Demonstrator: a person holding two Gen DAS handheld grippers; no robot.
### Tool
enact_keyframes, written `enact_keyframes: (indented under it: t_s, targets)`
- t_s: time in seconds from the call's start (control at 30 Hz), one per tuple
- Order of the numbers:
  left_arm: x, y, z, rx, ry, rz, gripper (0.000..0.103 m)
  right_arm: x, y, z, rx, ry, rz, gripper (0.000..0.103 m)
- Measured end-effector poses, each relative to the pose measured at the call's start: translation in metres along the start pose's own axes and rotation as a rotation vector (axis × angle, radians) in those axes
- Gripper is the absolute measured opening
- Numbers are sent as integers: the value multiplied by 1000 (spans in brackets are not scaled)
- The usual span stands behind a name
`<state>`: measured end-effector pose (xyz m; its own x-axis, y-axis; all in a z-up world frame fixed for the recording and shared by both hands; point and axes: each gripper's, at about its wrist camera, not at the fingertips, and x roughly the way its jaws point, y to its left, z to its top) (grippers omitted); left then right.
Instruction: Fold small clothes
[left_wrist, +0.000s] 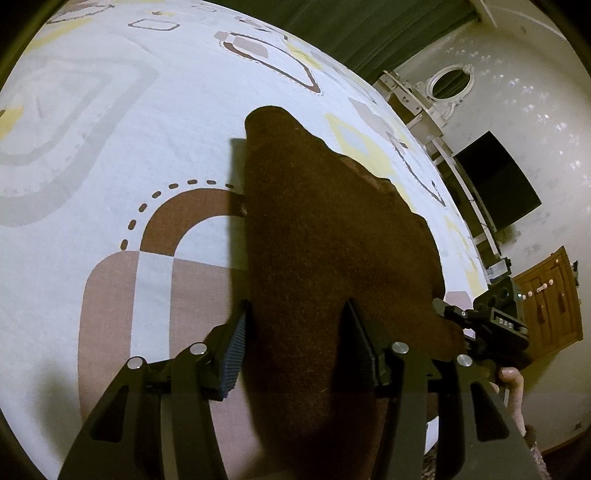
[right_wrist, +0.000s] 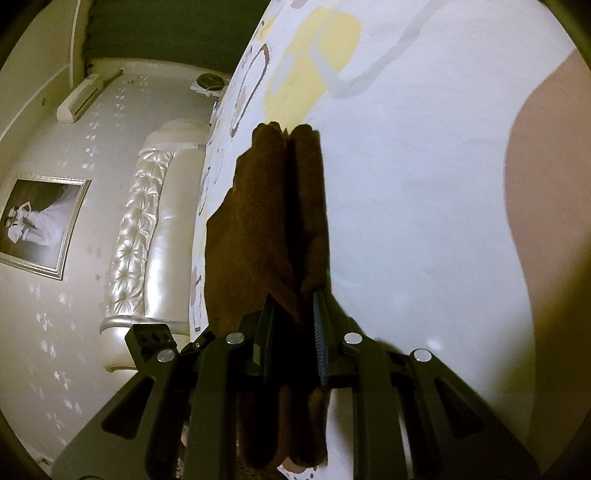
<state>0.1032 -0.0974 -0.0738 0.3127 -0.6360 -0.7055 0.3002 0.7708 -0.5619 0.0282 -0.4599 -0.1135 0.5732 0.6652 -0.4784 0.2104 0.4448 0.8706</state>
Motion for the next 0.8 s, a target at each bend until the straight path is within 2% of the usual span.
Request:
enact_keyframes:
  t_s: [0.1,0.2,0.3,0.47,0.6,0.8]
  targets:
    - [-3,-5,-2,13,-6,32,54,-6,0,-2,8,-8,-18,18]
    - [-12,-16,-9,49,-27,106,60,-18,3,-7,0,-25,-73,23]
    - [-25,-28,-19,102,-57,196,74,-30,9,-18,-10,-47,-133,30]
    - [-47,-47,-46,204,-107,324,83,-45,31,-49,-100,-93,-283,59]
    - [-66,-56,-68,233,-140,398,84,-45,57,-78,-208,-120,-398,63]
    - [-89,-63,-88,196,-145,400,85,-33,88,-118,-379,-164,-547,64]
